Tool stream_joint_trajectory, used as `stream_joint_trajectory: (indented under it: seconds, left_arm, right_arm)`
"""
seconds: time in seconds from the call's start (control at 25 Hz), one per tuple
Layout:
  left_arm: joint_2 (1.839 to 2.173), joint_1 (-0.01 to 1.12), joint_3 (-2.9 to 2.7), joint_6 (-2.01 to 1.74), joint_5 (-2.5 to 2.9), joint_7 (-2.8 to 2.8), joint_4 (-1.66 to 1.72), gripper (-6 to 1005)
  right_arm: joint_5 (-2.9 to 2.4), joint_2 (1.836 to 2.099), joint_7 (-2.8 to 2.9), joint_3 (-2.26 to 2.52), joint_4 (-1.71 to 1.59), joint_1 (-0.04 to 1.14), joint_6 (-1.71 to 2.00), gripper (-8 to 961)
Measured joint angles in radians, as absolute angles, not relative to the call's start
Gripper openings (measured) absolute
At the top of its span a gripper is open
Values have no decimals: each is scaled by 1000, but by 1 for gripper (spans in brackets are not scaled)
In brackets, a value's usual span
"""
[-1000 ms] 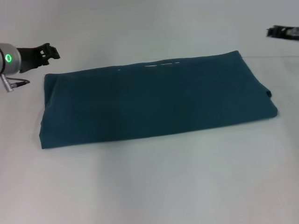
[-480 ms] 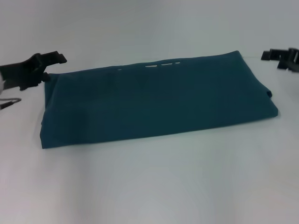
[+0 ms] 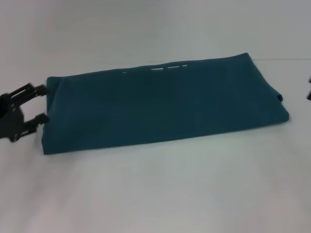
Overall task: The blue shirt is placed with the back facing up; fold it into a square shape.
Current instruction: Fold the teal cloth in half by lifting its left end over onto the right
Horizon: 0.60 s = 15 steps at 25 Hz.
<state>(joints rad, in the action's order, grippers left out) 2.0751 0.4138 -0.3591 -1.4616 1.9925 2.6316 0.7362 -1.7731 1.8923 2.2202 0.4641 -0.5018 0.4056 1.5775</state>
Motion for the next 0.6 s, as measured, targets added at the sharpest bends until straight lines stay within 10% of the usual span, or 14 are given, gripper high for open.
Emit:
stream_joint_trajectory:
  seconds: [0.6]
  left_arm:
    - [2105,344,-339,-1359,2023,2738,644,853]
  right_arm:
    - [-1854,1875,2218,479,-502,444,1583,748]
